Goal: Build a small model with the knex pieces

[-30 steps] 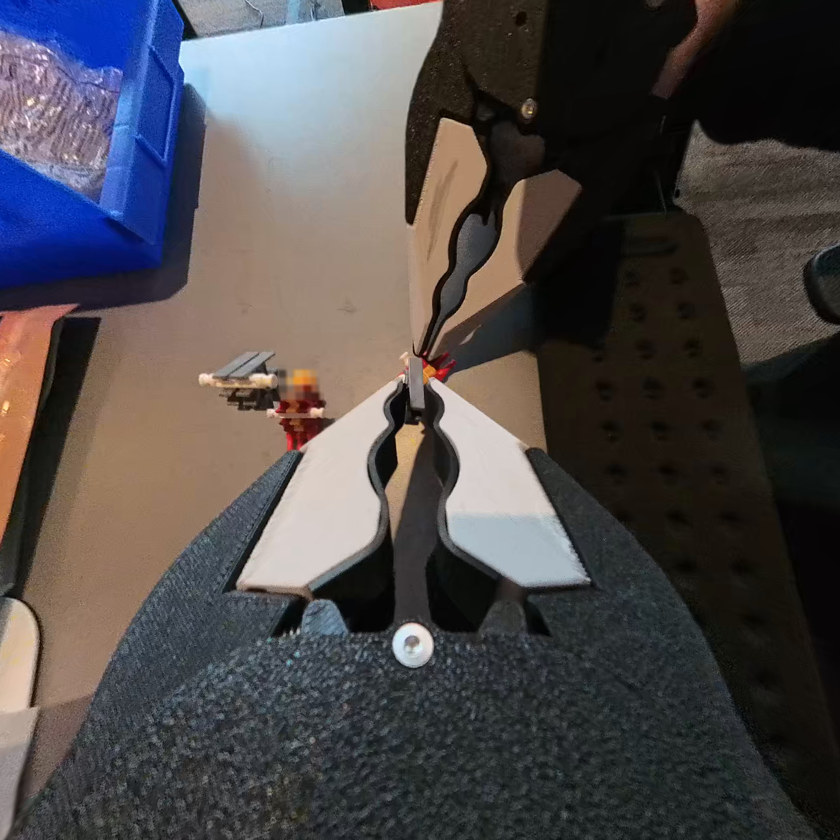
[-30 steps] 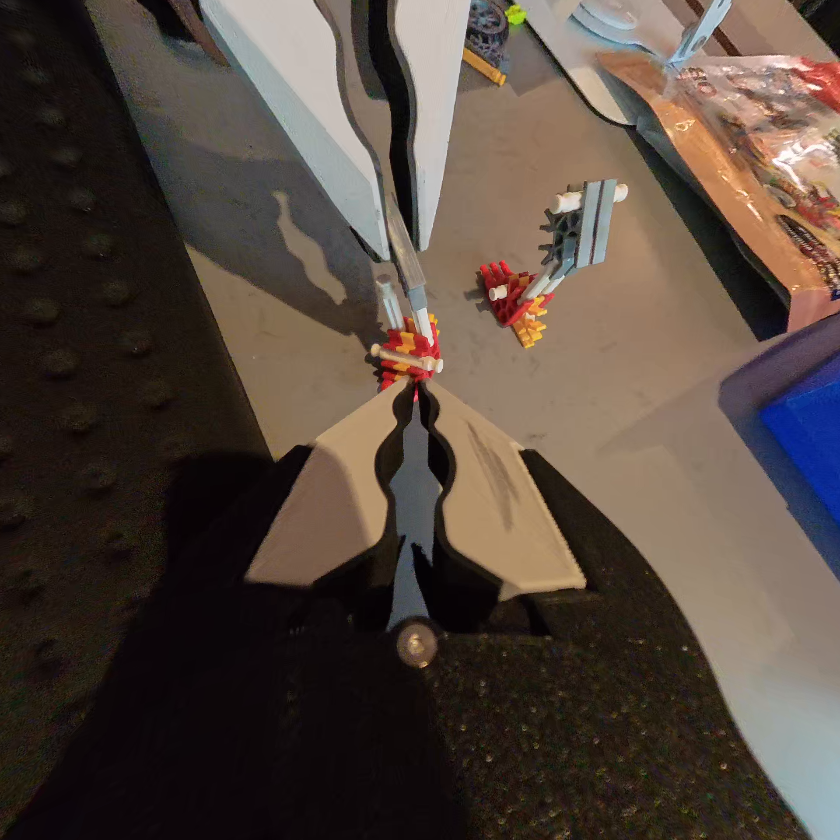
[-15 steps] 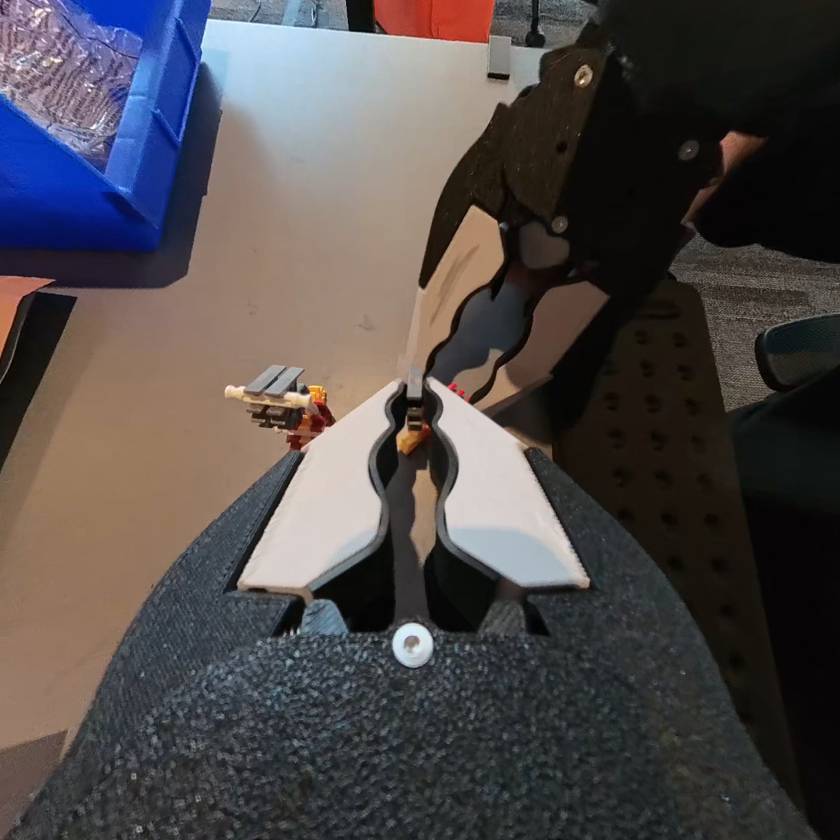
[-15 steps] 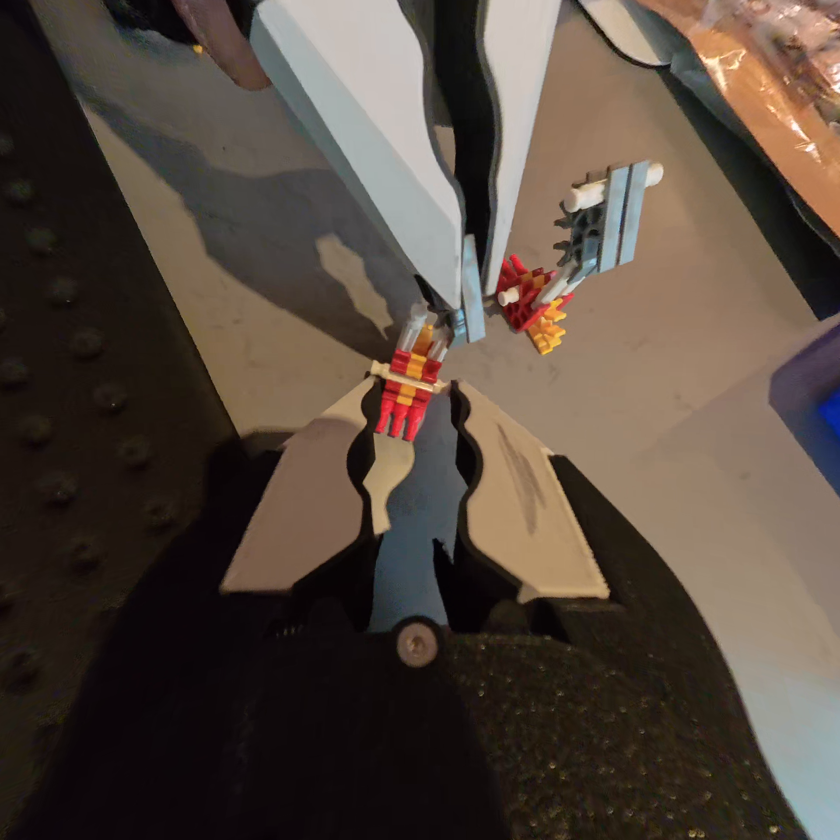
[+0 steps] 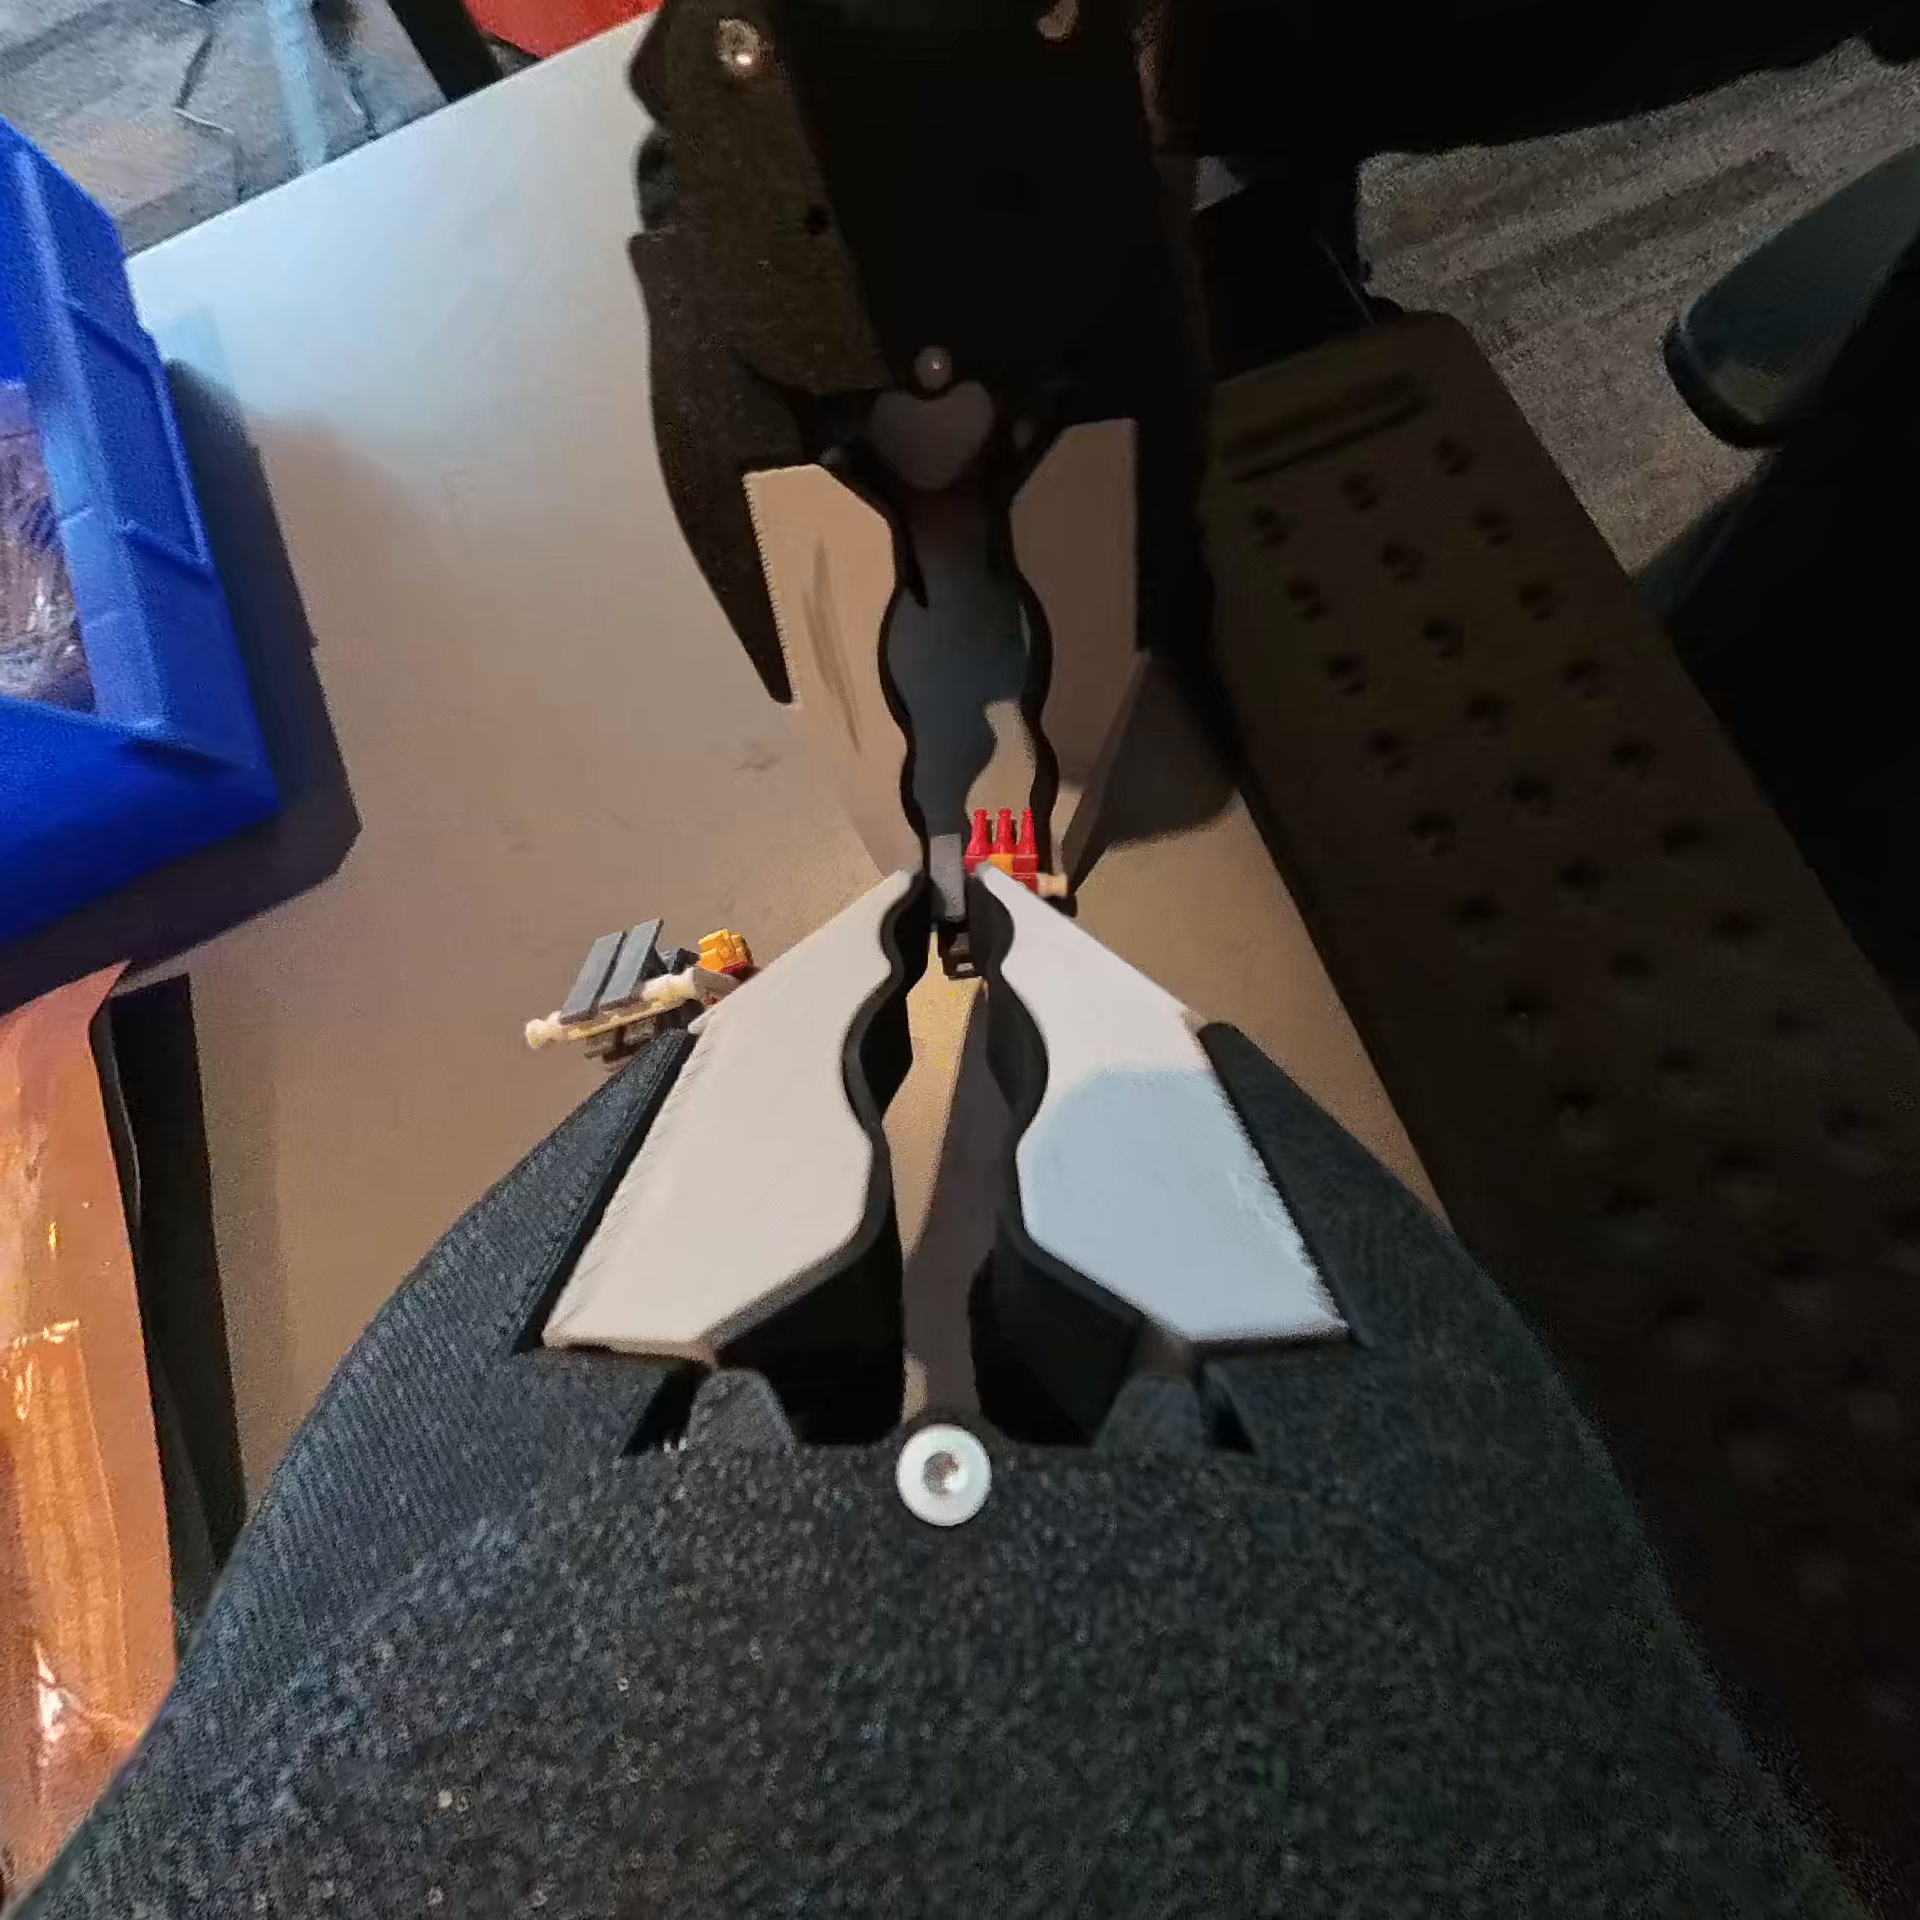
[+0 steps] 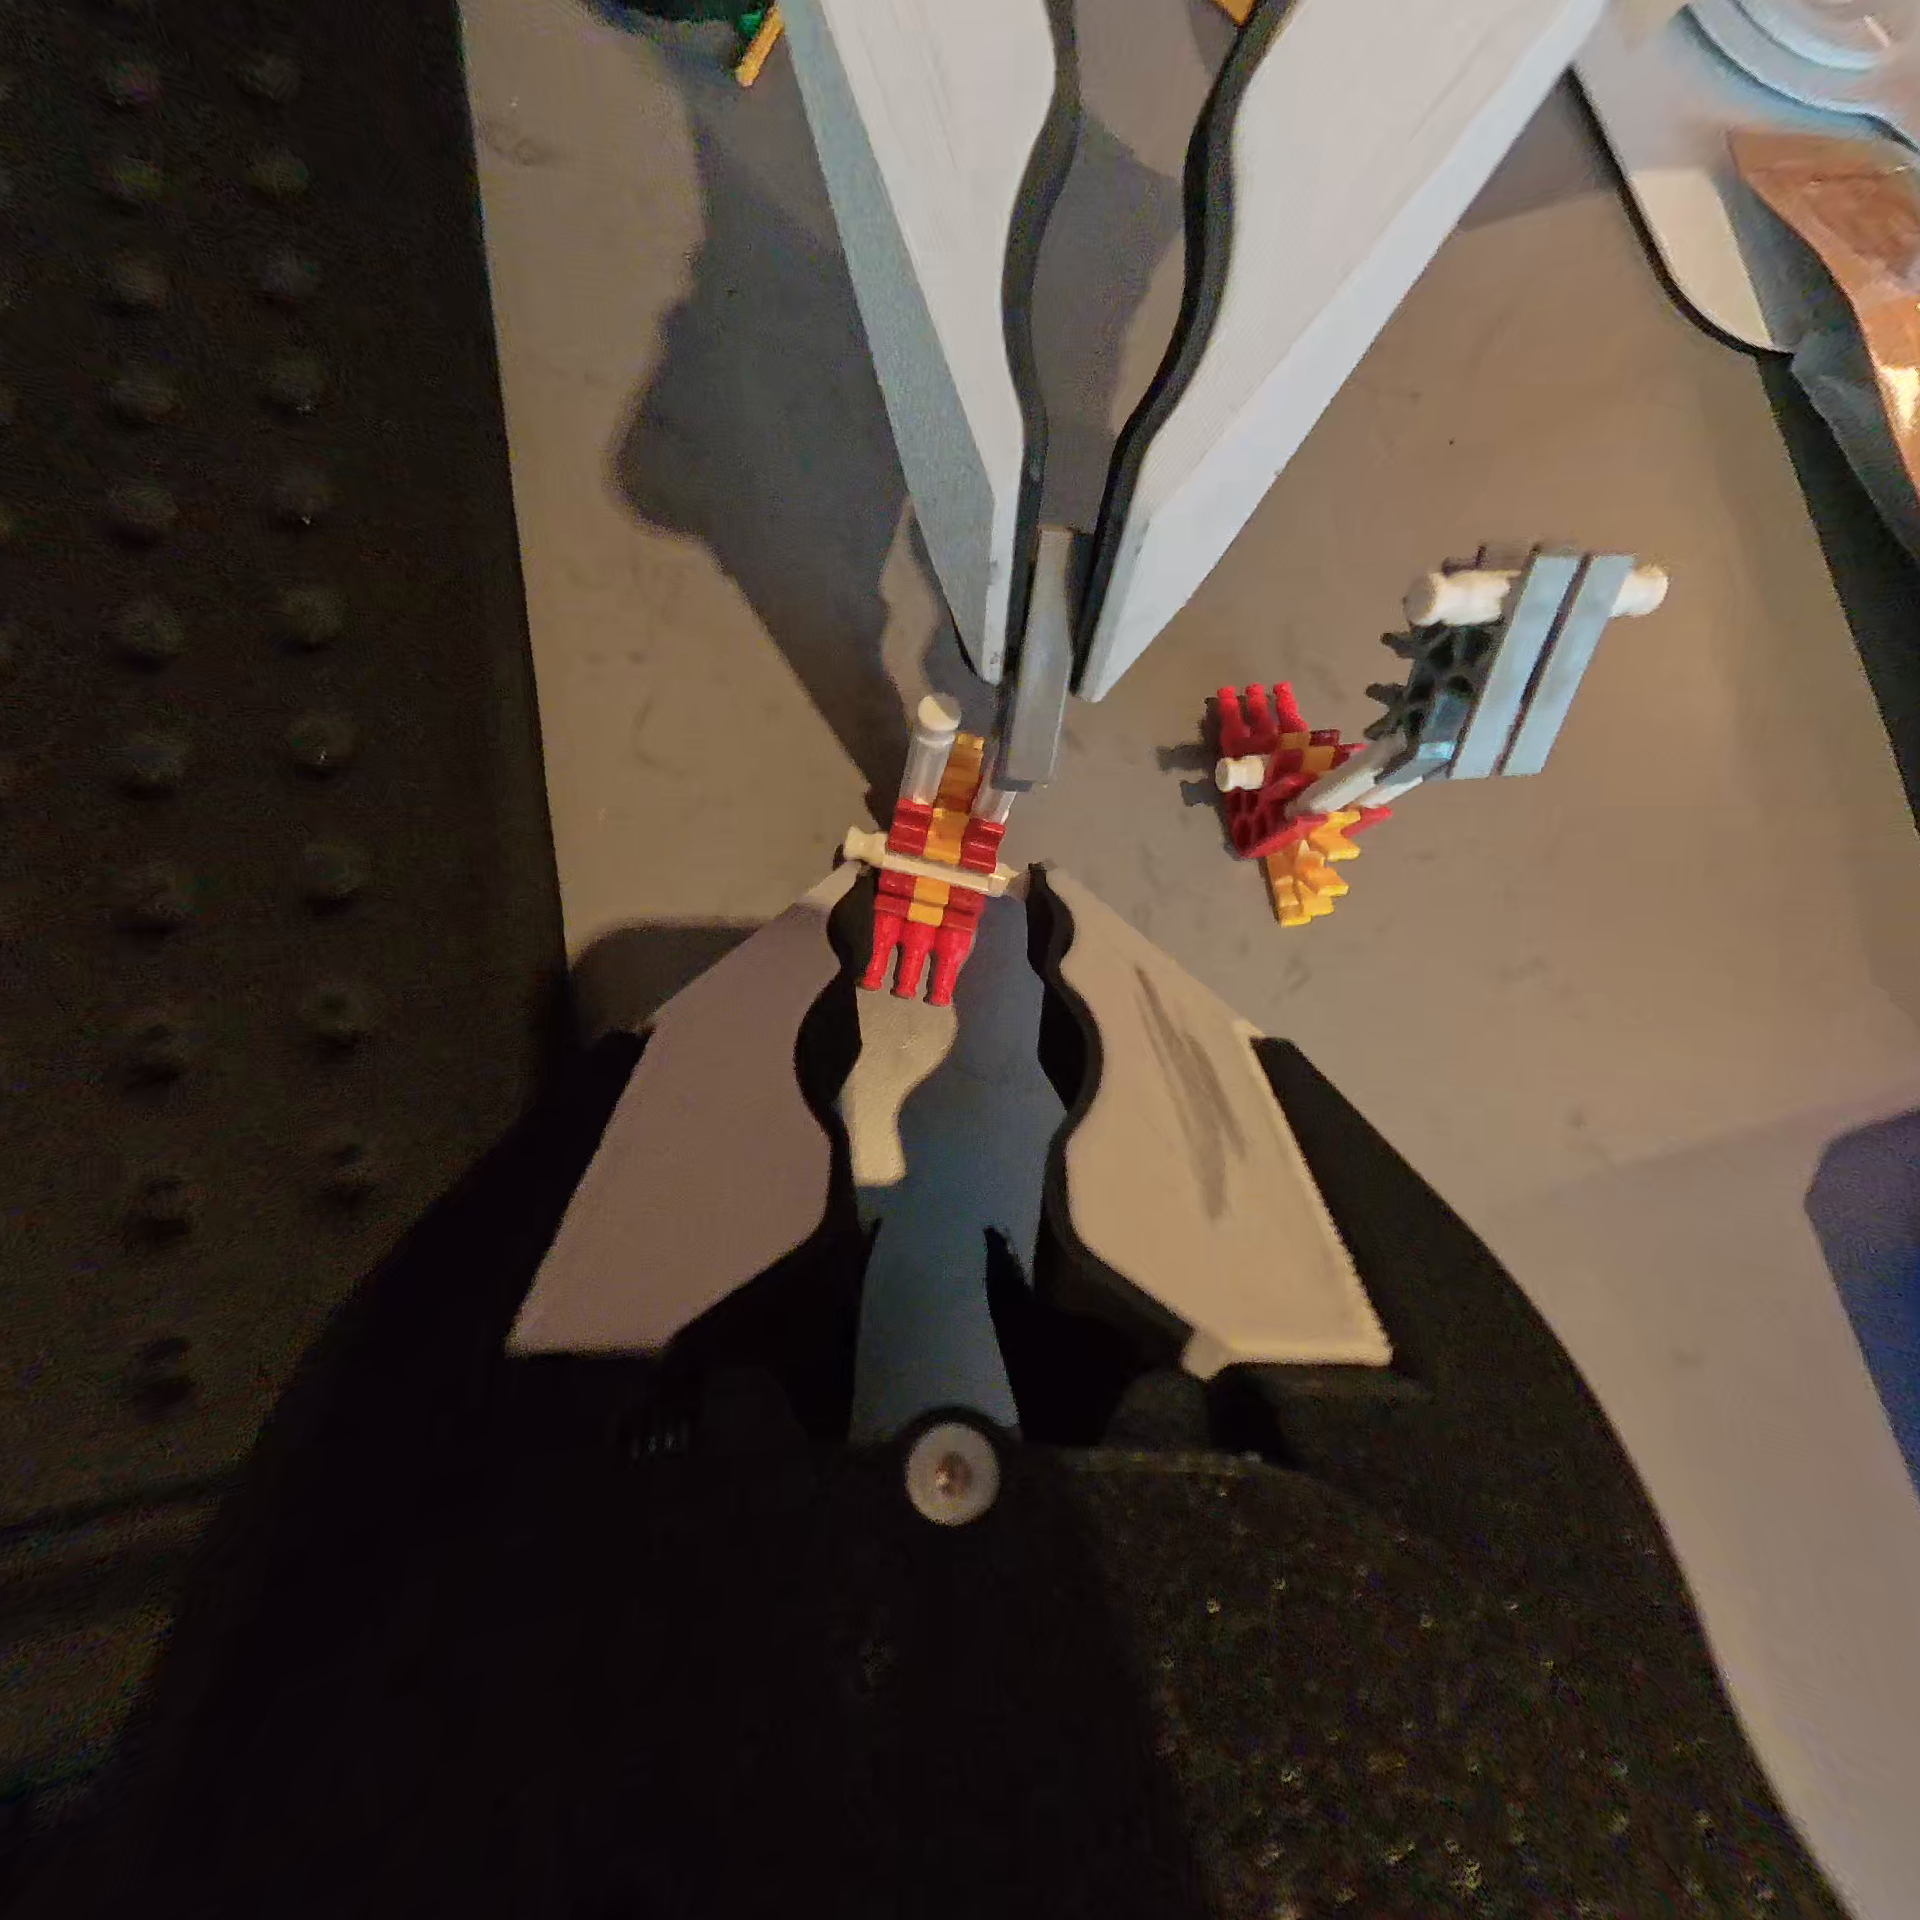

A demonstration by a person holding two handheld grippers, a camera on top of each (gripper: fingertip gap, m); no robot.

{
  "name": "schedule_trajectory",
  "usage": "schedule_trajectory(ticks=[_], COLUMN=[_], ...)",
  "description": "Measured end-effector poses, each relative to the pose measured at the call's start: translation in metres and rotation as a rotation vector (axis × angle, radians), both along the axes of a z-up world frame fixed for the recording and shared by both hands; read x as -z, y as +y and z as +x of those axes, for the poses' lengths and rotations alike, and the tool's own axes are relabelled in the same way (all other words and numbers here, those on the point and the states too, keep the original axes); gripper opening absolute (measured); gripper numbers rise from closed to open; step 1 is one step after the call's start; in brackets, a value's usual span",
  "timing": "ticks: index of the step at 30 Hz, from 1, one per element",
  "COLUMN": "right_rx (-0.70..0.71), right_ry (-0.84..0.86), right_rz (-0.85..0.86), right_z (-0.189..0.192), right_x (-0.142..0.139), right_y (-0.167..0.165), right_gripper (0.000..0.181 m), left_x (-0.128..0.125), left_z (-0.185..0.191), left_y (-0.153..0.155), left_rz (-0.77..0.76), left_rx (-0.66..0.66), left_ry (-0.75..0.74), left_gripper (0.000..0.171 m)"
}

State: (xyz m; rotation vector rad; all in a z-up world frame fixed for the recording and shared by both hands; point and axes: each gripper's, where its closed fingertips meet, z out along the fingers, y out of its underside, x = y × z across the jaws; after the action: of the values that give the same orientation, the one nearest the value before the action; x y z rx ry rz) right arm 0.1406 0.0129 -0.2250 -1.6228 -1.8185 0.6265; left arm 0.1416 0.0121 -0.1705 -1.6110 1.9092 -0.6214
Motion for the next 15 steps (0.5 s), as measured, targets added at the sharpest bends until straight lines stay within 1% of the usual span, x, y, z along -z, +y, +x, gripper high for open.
schedule_trajectory(ticks=[3, 6, 10, 12, 15], right_rx=[-0.061, -0.086, -0.074, -0.064, -0.053], right_ry=[-0.013, -0.029, -0.031, -0.034, -0.028], right_rz=[0.013, -0.005, -0.021, -0.027, -0.028], right_z=[-0.001, -0.002, -0.001, -0.001, -0.001], right_x=[-0.001, 0.000, 0.000, 0.001, 0.001], right_y=[-0.002, -0.002, -0.001, -0.001, 0.000], right_gripper=[0.028, 0.028, 0.029, 0.029, 0.029], left_x=[0.000, 0.000, 0.004, 0.011, 0.013], left_z=[-0.003, -0.003, -0.004, -0.004, -0.003], left_y=[-0.005, -0.003, 0.001, 0.005, 0.003], left_rz=[-0.014, -0.055, -0.056, -0.047, -0.070], left_rx=[0.089, 0.102, 0.048, -0.005, -0.063], left_ry=[0.013, 0.005, 0.007, 0.038, 0.025], left_gripper=[0.006, 0.006, 0.007, 0.008, 0.007])
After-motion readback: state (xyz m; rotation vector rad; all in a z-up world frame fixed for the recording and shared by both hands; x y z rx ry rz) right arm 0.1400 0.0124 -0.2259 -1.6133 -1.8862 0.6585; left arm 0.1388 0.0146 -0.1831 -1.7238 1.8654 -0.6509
